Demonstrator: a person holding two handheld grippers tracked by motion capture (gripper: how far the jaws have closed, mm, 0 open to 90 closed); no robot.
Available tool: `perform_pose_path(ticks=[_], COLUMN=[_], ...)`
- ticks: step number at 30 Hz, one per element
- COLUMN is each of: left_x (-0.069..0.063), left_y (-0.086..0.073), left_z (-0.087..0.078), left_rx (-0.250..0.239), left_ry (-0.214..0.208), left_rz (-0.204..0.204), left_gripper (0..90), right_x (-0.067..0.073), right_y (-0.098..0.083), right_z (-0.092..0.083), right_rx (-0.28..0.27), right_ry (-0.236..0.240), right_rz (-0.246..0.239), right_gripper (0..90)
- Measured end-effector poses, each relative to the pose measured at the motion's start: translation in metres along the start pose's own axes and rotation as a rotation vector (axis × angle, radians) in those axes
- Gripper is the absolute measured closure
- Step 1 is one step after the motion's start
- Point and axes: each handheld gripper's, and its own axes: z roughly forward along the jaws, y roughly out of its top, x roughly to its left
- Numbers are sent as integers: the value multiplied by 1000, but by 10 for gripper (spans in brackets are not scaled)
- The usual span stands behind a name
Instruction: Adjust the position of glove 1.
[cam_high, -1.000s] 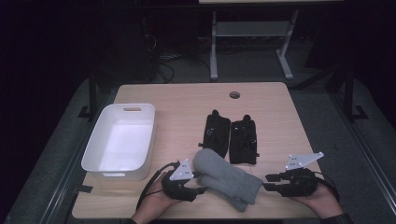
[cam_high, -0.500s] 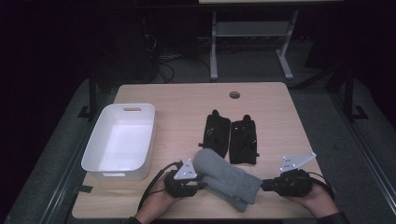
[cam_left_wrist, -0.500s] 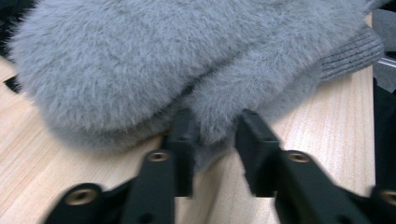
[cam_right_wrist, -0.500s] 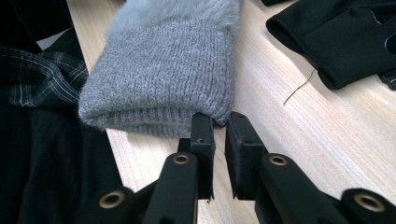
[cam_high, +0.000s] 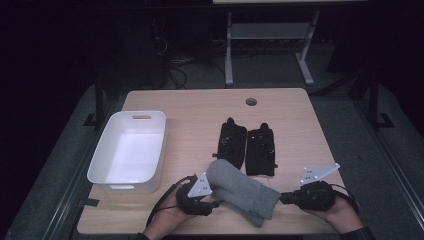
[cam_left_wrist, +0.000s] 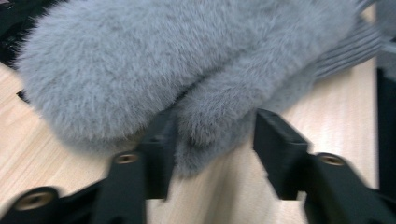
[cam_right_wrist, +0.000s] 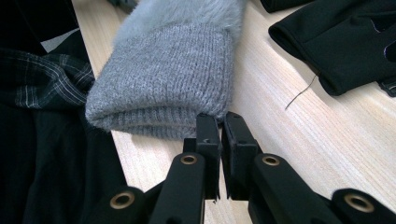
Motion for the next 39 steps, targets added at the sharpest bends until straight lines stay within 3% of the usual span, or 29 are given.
perform_pose_path(ticks=[3, 4, 7, 8, 12, 16, 24, 30, 33, 34, 36, 39], left_x=[1, 3, 6, 8, 9, 8, 11, 13, 12, 13, 14, 14], left_y=[-1, -2, -3, -2, -2, 1, 4, -3, -7, -8, -8, -5], left_z=[5, 7, 6, 4, 2, -3, -17, -22, -19, -20, -25, -41], left_rx=[16, 15, -3, -20, -32, -40, -85, -56, -40, -36, -53, -83], left_ry=[-2, -13, -21, -27, -23, -12, 3, -12, -20, -23, -22, -5], left_rz=[-13, -37, -59, -92, -85, -65, -70, -82, -96, -100, -111, -121], left_gripper=[419, 426, 507, 601, 742, 810, 826, 821, 765, 727, 684, 680], right_x=[0, 0, 0, 0, 1, 2, 7, 19, 18, 15, 13, 10], right_y=[0, 0, 0, 0, 0, 1, 7, 11, 9, 7, 6, 6], right_z=[0, 0, 0, 0, 1, 0, -7, -1, 4, 7, 5, -5], right_rx=[3, 4, 4, 4, 2, -9, -50, -30, -6, 15, 5, -32], right_ry=[0, 0, 0, 1, 0, -2, 15, 49, 43, 39, 38, 21], right_rz=[3, 2, 4, 3, 2, -5, -16, -43, -46, -41, -30, -21], right_gripper=[863, 863, 863, 863, 865, 868, 872, 871, 866, 822, 713, 703])
